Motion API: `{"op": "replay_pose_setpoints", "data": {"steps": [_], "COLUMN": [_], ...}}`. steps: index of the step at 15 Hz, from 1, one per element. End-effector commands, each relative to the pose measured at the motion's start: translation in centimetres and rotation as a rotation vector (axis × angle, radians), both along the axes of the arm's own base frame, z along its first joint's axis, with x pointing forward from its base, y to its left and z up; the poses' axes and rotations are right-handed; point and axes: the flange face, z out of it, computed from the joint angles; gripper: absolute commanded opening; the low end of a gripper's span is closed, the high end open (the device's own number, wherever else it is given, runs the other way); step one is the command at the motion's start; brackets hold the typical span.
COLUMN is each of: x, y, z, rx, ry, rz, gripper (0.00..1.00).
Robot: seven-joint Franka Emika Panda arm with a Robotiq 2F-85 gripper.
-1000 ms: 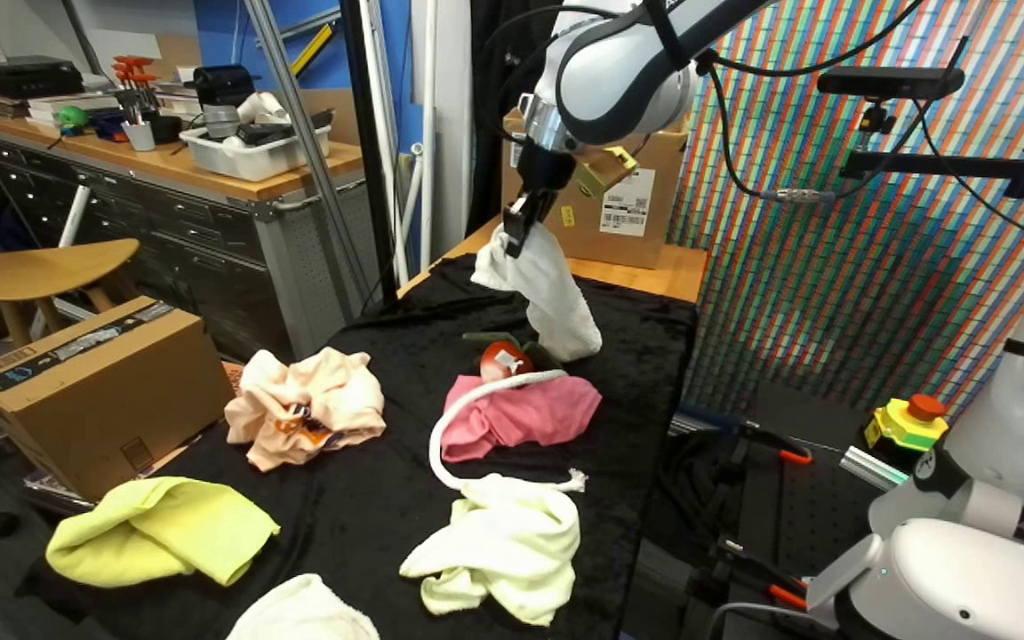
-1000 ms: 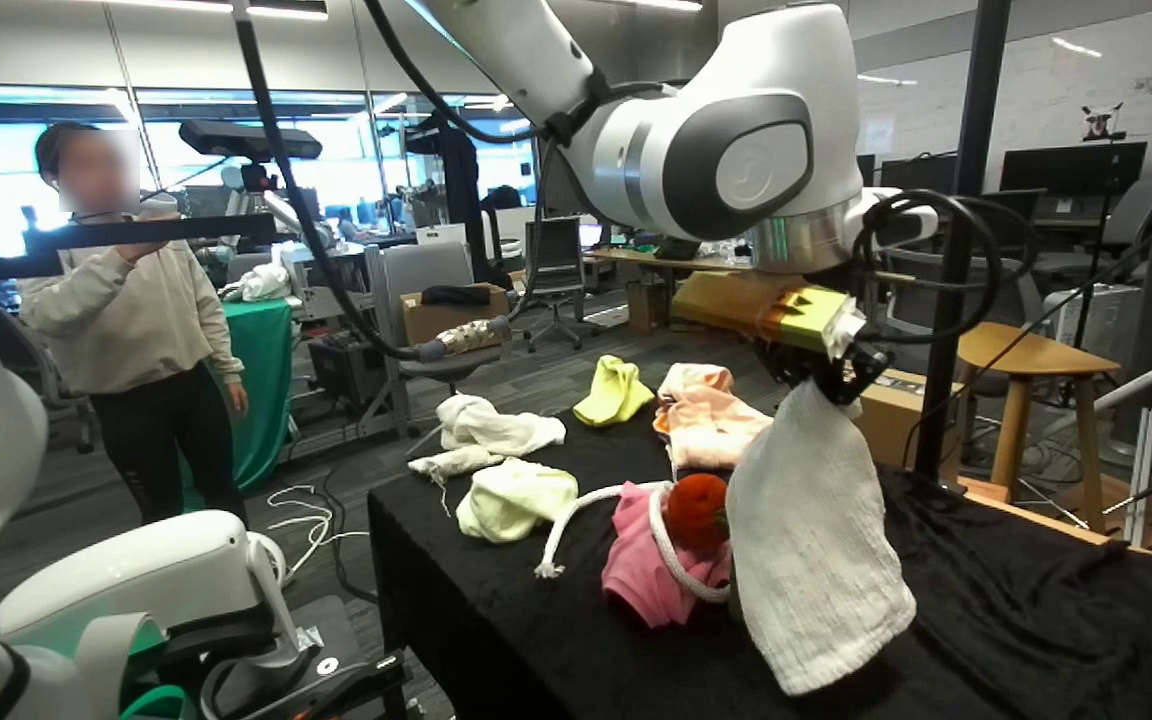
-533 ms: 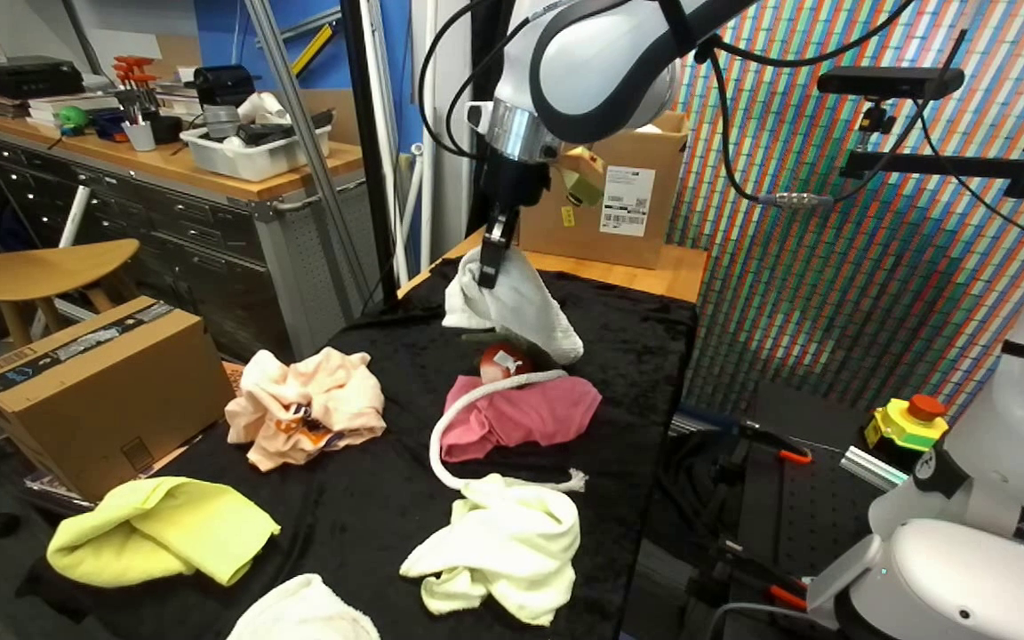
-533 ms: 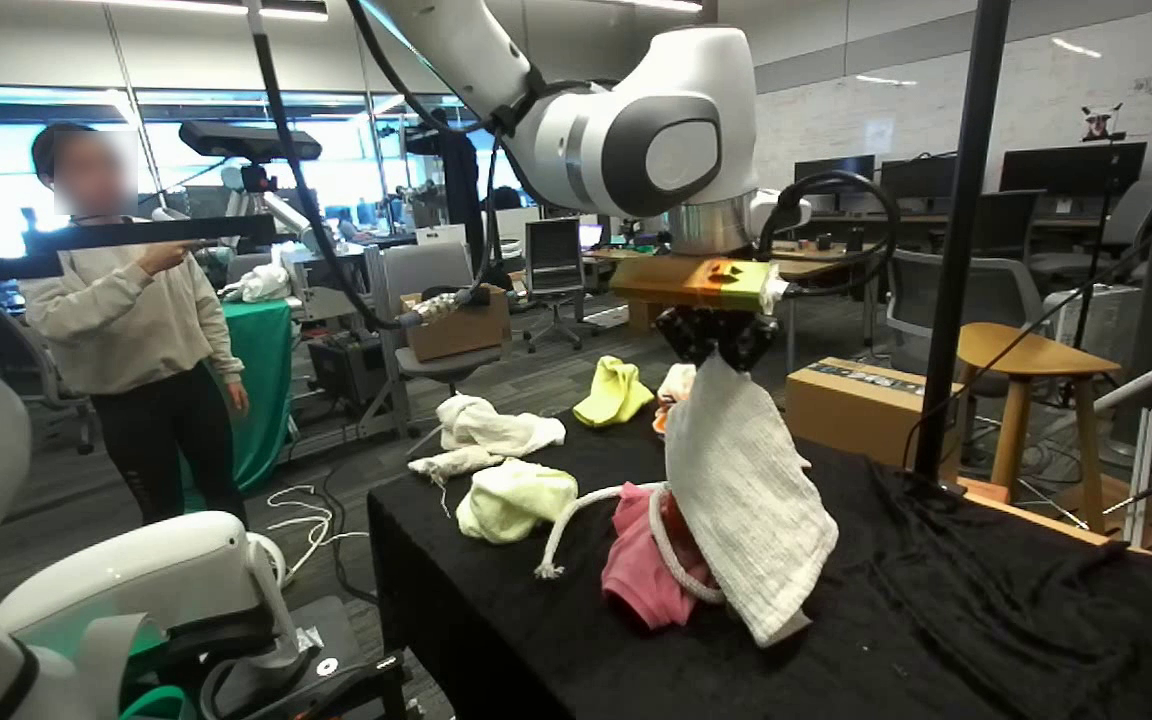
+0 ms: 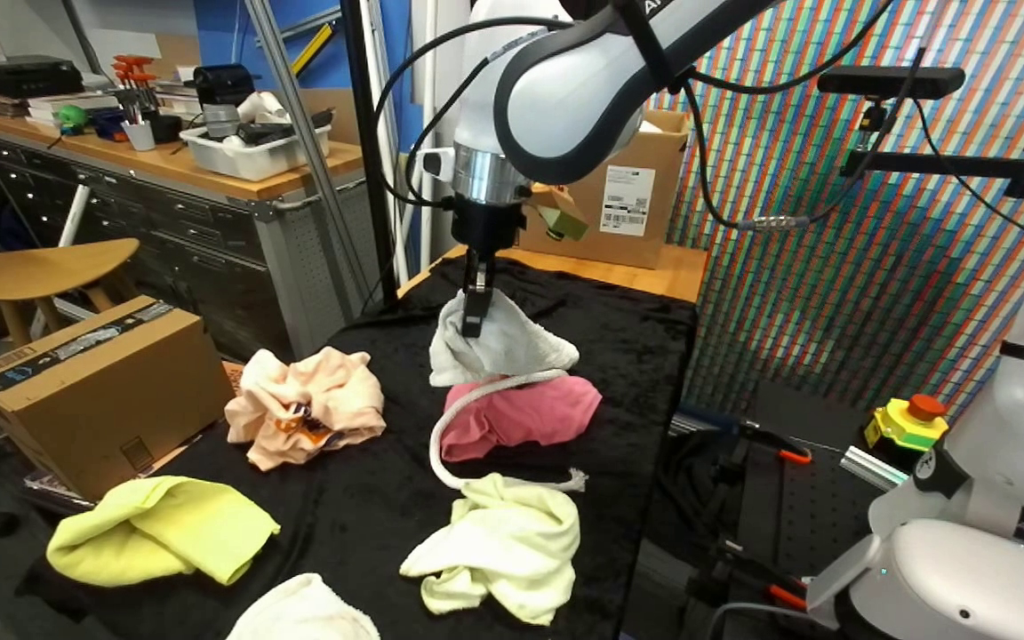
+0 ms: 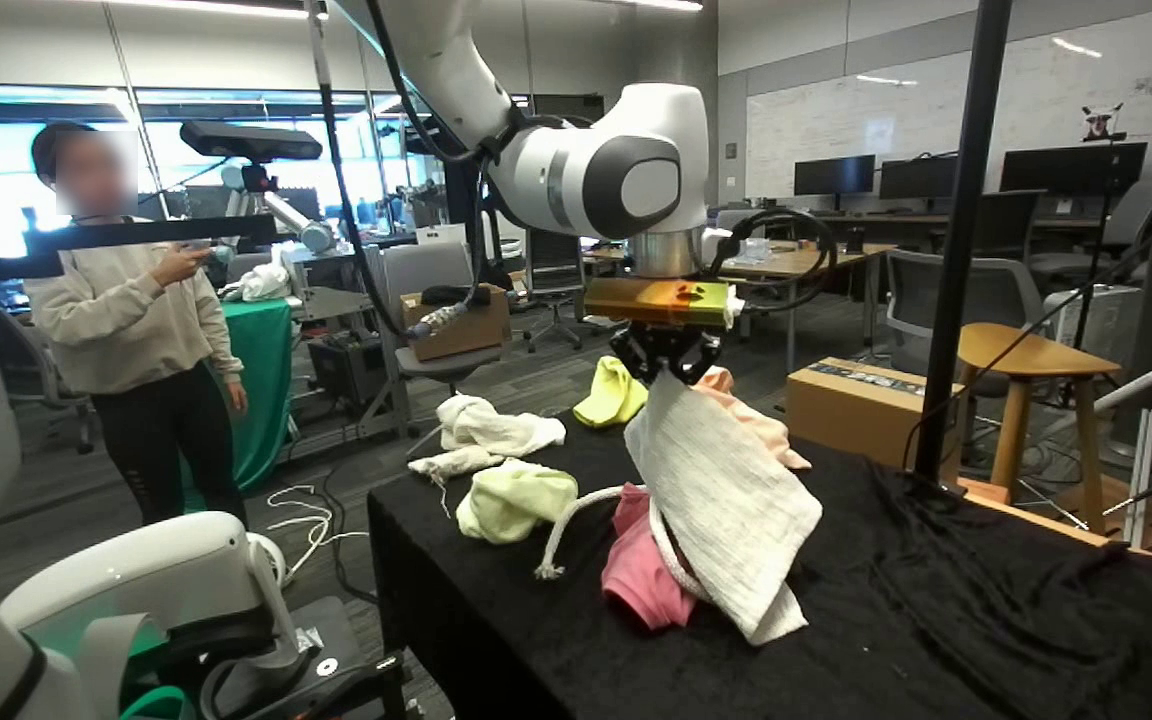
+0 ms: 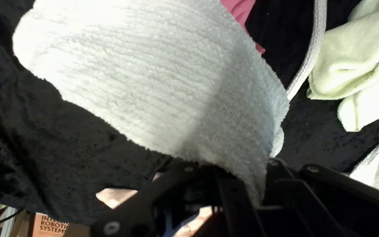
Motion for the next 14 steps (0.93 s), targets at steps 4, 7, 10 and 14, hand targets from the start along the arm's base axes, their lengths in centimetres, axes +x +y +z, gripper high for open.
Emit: {"op": "replay_pose_setpoints", "data": {"steps": [4,7,10,14], "x": [1.9,2.2,2.4,3.6], "y": [0.7,0.7,0.8,1.3], "z": [-0.5,-0.6,-0.4,0.5], "rx": [-0.016,-0.035,-0.055,-0.083], "ry": [0.006,-0.001,-0.01,-0.05], "rz": [0.043,0.054,0.056,0.054], "gripper": [0.46,0.7,0.92,1.0]}}
